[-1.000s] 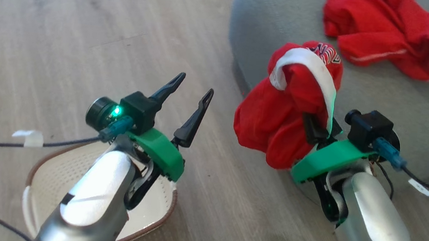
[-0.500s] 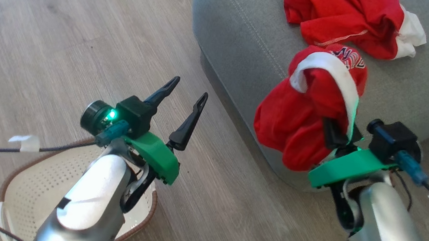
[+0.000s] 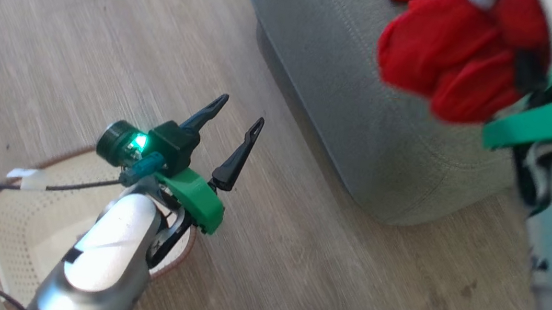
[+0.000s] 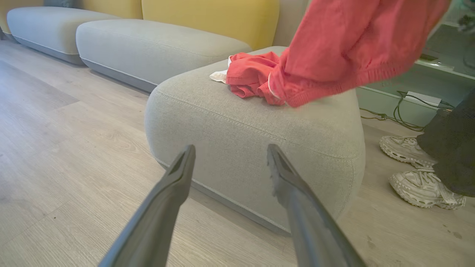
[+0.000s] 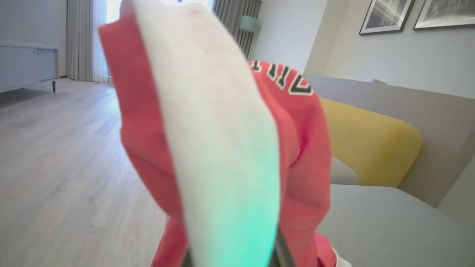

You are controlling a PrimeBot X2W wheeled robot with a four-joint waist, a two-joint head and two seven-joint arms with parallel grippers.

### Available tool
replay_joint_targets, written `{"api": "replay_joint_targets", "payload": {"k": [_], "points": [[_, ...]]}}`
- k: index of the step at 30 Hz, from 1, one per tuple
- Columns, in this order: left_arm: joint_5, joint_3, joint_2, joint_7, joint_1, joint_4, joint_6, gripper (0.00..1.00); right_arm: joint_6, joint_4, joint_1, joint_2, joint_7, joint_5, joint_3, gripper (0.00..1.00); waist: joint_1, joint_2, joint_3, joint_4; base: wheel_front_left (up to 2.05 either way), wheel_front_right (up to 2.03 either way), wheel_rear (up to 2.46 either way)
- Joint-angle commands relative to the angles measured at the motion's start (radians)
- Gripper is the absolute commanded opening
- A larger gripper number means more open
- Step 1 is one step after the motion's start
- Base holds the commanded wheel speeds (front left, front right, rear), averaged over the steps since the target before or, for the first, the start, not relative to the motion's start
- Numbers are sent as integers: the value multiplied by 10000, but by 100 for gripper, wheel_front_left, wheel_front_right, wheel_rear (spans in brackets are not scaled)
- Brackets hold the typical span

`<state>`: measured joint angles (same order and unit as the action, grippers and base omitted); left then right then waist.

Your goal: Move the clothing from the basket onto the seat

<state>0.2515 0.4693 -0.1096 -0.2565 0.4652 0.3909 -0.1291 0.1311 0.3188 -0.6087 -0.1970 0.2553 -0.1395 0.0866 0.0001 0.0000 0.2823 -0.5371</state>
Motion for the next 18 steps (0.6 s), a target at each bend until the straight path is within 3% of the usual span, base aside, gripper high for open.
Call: {"api": "replay_joint_targets", "payload": {"k": [1,18], "points": [[-87,-187,-190,-53,536,-422,-11,100,-4,-218,-486,-183,65,139,-51,0,-1,0,393,180,0,0,0],[75,405,-1117,29,1478,-781,-14,100,-4,1644,-4273,-1494,-17,1853,-2110,0,-1,0,2650,1066,0,0,0]]}}
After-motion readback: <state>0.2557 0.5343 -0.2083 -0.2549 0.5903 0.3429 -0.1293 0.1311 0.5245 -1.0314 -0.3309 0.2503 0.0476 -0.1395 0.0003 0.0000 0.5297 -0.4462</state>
